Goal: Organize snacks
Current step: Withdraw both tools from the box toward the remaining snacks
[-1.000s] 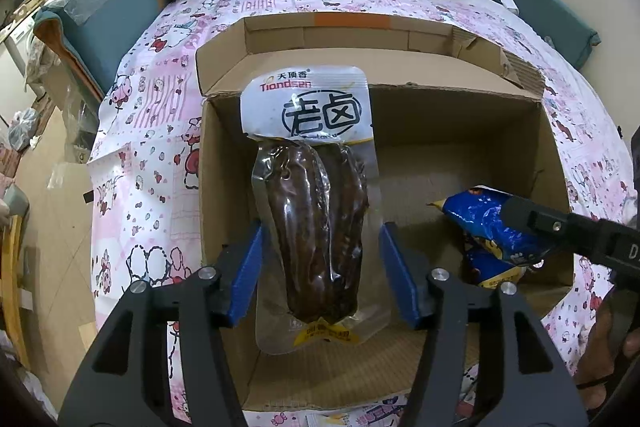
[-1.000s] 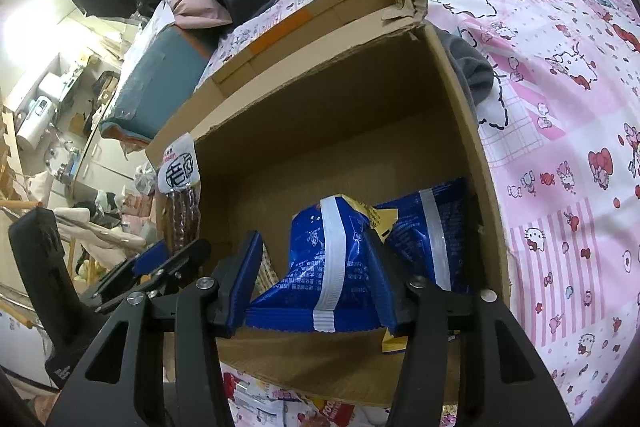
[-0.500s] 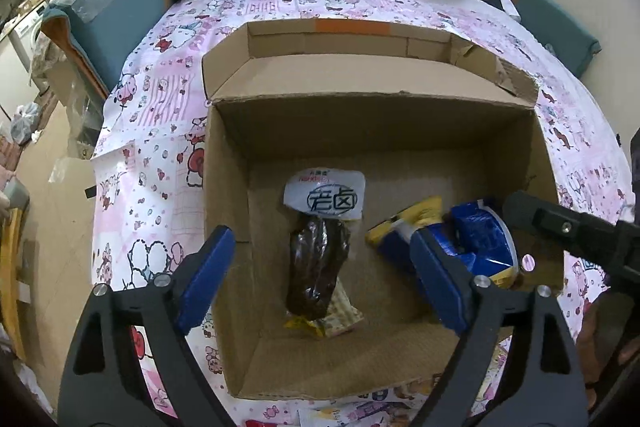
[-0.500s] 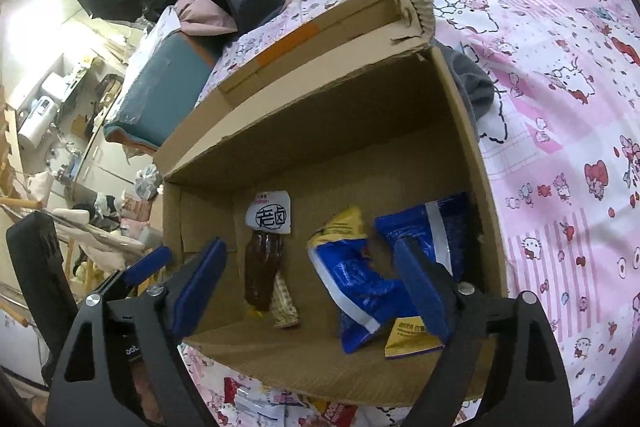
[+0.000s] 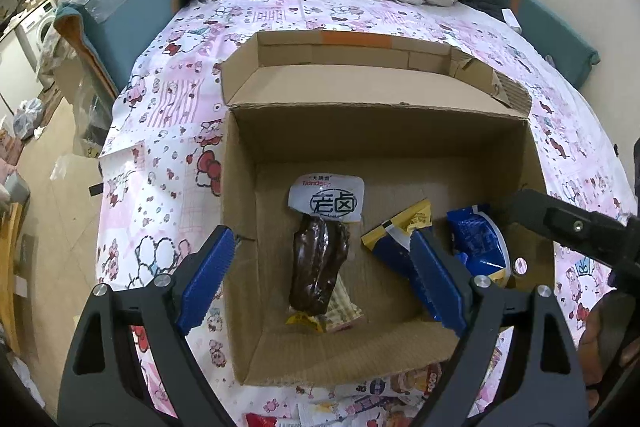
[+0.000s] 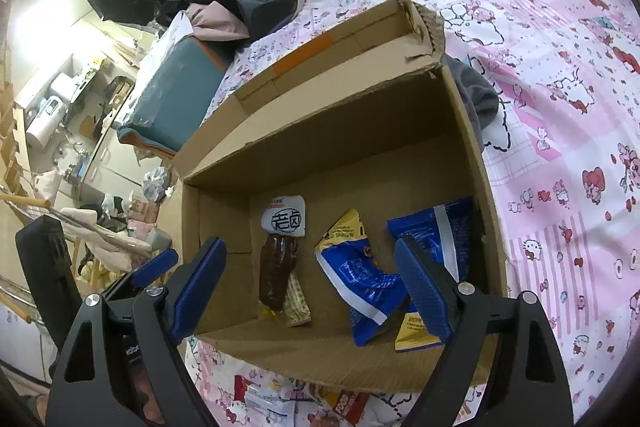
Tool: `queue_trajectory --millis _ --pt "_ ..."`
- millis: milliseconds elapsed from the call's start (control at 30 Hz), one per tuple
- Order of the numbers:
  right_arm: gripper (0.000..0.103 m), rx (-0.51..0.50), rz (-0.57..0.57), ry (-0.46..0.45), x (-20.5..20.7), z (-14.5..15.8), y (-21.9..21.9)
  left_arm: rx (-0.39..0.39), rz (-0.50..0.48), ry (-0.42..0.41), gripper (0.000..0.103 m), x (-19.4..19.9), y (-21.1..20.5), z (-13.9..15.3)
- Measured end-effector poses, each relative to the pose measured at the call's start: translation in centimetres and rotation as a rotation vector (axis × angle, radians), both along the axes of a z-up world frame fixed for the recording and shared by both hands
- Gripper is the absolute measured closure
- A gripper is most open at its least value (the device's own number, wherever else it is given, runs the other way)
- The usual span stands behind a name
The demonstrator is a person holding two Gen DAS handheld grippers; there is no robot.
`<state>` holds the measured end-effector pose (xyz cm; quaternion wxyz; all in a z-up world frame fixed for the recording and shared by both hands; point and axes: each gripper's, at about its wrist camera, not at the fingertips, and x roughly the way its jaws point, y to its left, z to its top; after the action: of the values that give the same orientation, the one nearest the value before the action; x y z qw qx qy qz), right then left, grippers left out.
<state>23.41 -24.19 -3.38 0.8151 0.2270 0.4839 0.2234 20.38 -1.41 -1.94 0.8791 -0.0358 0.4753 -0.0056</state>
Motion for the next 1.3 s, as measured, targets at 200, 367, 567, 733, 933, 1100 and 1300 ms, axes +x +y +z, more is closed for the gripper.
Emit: queue_trajectory --millis 200,367,567,733,933,1100,1300 --pt "0.014 -0.011 -0.001 -0.009 -1.8 1.1 -0.5 -0.012 0.009 -0.010 0.016 -1.4 0.5 1.0" --pt "0.014 -0.027 -0.002 -0.019 -3.4 2.0 -1.0 -0.009 0.018 -0.018 0.016 -2.7 1.2 1.6" --pt "0.014 -0.021 -0.012 -0.008 -5.3 2.2 -1.4 -0.025 0.028 0.001 0.016 -4.8 1.9 1.4" --pt "0.014 -0.022 -0.009 0.002 -6.8 2.1 -1.4 -0.025 0.049 0.021 0.016 -6.6 2.6 1.2" --pt "0.014 -0.010 -0.004 0.031 -8.7 1.6 -1.5 -0.061 0.091 0.073 0.016 -8.7 3.7 0.4" --pt "0.014 -0.004 -0.003 0.055 -10.0 1.1 -1.6 -0.067 0.110 0.090 0.016 -10.1 4.3 0.0" --pt "0.014 -0.011 -0.017 0.130 -11.7 -0.7 -2.2 -0.094 0.144 0.129 0.016 -11.7 4.9 -0.9"
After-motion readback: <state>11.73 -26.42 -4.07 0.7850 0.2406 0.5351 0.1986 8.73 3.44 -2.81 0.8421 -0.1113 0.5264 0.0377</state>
